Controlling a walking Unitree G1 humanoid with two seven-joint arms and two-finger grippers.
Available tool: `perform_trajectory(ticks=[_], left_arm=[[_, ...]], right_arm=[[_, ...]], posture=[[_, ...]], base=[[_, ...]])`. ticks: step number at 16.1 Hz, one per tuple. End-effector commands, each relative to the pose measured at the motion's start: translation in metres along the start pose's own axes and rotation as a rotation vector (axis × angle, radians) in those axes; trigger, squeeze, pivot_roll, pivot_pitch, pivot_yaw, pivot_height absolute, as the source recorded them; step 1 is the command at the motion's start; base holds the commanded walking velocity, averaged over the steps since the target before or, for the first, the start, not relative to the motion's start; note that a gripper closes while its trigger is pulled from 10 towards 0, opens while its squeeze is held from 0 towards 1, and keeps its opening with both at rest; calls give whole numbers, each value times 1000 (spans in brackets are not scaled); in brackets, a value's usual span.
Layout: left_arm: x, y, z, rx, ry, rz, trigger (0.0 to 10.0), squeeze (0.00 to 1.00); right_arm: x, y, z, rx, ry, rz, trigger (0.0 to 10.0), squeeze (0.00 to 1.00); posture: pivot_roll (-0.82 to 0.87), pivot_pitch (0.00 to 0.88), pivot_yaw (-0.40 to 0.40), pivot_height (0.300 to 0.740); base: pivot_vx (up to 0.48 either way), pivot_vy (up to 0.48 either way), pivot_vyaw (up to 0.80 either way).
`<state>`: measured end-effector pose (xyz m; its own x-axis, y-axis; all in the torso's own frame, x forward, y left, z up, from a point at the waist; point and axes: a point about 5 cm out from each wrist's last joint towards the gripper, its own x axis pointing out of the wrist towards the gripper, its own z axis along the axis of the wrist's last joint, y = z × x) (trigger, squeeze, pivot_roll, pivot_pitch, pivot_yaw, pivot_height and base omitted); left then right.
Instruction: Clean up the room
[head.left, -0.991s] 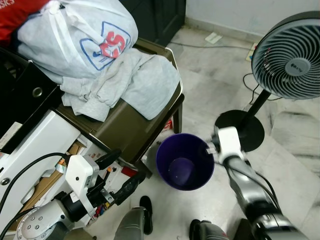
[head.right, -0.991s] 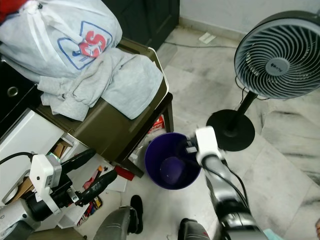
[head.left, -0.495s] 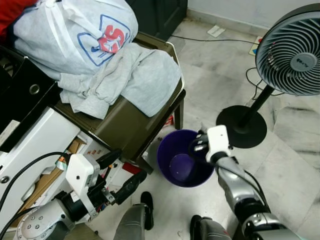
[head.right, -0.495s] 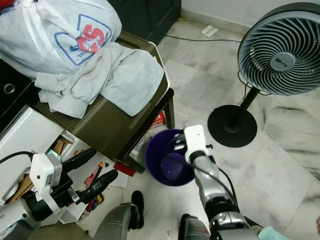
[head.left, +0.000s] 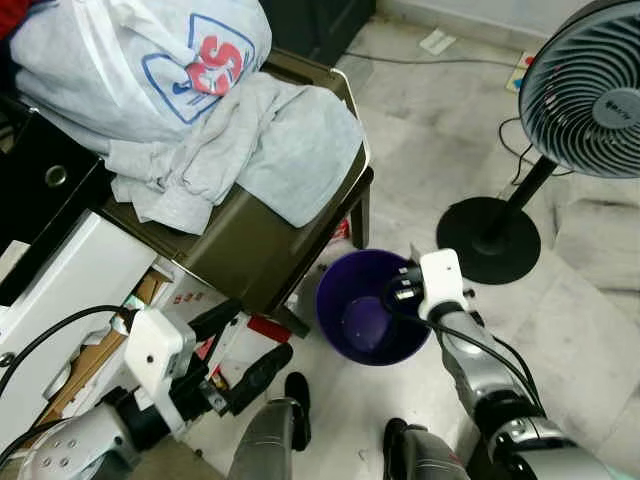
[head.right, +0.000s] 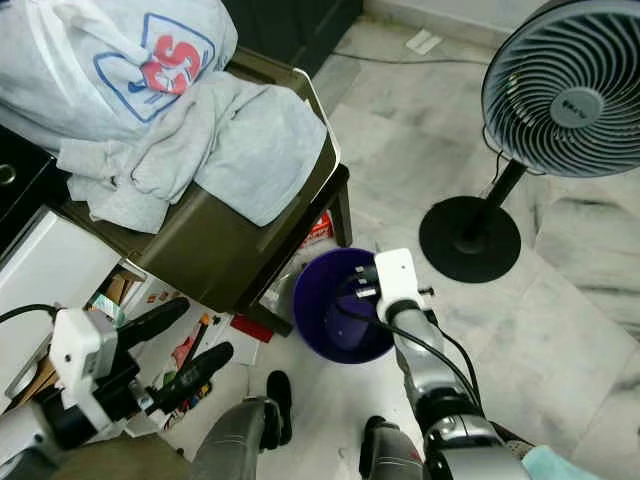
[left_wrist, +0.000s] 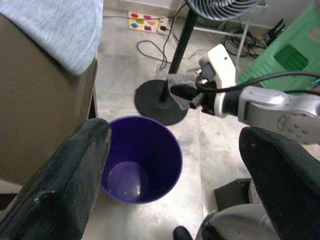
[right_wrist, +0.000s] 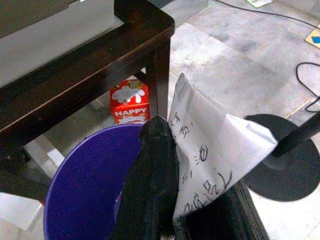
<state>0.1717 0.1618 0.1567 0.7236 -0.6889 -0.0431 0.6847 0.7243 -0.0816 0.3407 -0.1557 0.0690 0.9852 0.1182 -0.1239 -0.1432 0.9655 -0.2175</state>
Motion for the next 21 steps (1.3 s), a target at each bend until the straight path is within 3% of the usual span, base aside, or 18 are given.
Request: perform_trajectory(ticks=[1,3,4,5,6,21], left_arm=[[-6,0,1,3,25,12,10000,0],[-8,-2,2,-2,38,12,10000,0],[-9,-2,3,-3,40,13,10000,0],[-10,-2,3,-4,42,14,10000,0],[-11,-2,4,-5,44,15,10000,0],[3,3,0,-9,30,28,10000,0]], right_arm=[[-5,6,-11,-1,40,11,10000,0],[-2,3,-8,11,36,-1,10000,0],[-1,2,-7,12,35,-2,10000,110],[-1,3,-6,14,30,-3,10000,494],[0,3,-5,18,21,-1,10000,1000],[2,-4,7,27,-49,-19,10000,1000]], posture=[[313,442,169,740],[321,448,172,740],[324,450,174,740],[326,453,176,740],[327,456,177,740],[290,434,160,740]], base=[[0,0,0],[0,0,0],[0,0,0],[0,0,0],[0,0,0],[0,0,0]])
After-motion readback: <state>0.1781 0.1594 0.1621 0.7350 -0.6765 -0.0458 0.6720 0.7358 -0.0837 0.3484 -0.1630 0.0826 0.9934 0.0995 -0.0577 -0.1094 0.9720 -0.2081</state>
